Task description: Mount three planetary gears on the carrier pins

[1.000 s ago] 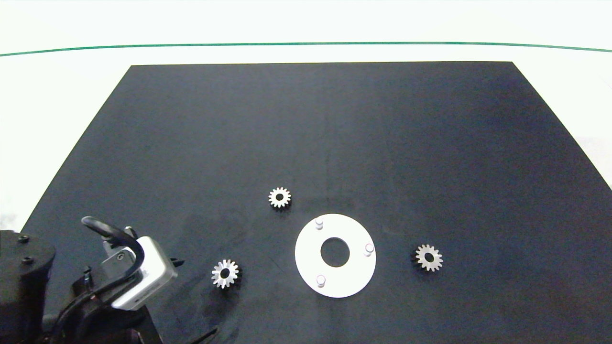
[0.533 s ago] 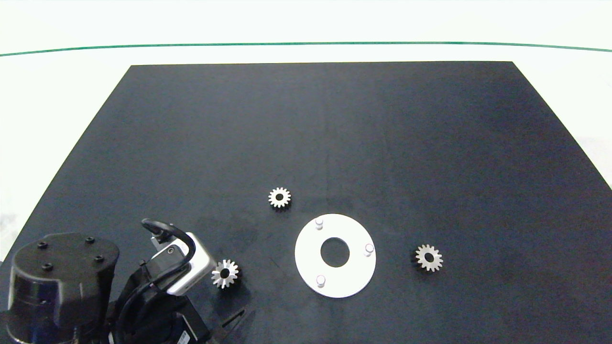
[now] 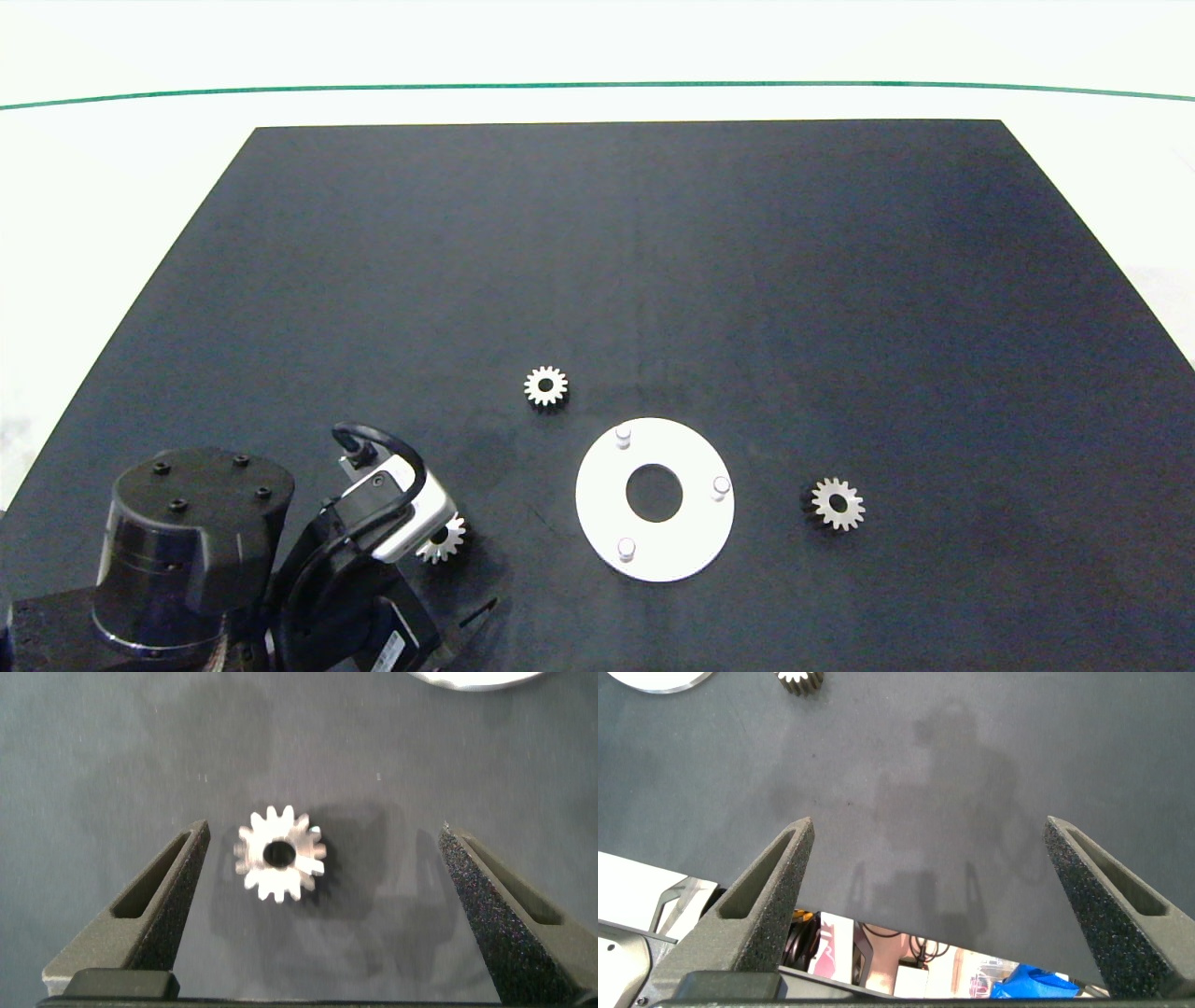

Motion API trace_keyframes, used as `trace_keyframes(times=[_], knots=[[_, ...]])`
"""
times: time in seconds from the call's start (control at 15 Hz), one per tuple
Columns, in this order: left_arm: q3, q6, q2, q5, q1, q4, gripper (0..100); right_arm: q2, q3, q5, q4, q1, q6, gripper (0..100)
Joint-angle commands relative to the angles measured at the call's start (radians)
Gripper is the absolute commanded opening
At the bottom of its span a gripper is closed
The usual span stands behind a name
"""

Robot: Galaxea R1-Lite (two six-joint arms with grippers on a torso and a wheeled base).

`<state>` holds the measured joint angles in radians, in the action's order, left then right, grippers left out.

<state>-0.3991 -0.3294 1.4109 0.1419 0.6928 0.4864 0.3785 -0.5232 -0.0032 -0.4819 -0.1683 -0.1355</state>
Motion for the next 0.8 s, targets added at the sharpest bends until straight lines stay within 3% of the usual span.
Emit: trace_keyframes(times=[0.07,0.8], knots=[[0.006,-0.002,0.049,0.001,-0.002,0.043,96,-0.009,0.002,0.0,-0.003,0.0,-0.001,100],[0.0,-0.017,0.071,-0.004,-0.064,0.047,74,-0.032,0.008,0.0,-0.004,0.0,-0.001,100]])
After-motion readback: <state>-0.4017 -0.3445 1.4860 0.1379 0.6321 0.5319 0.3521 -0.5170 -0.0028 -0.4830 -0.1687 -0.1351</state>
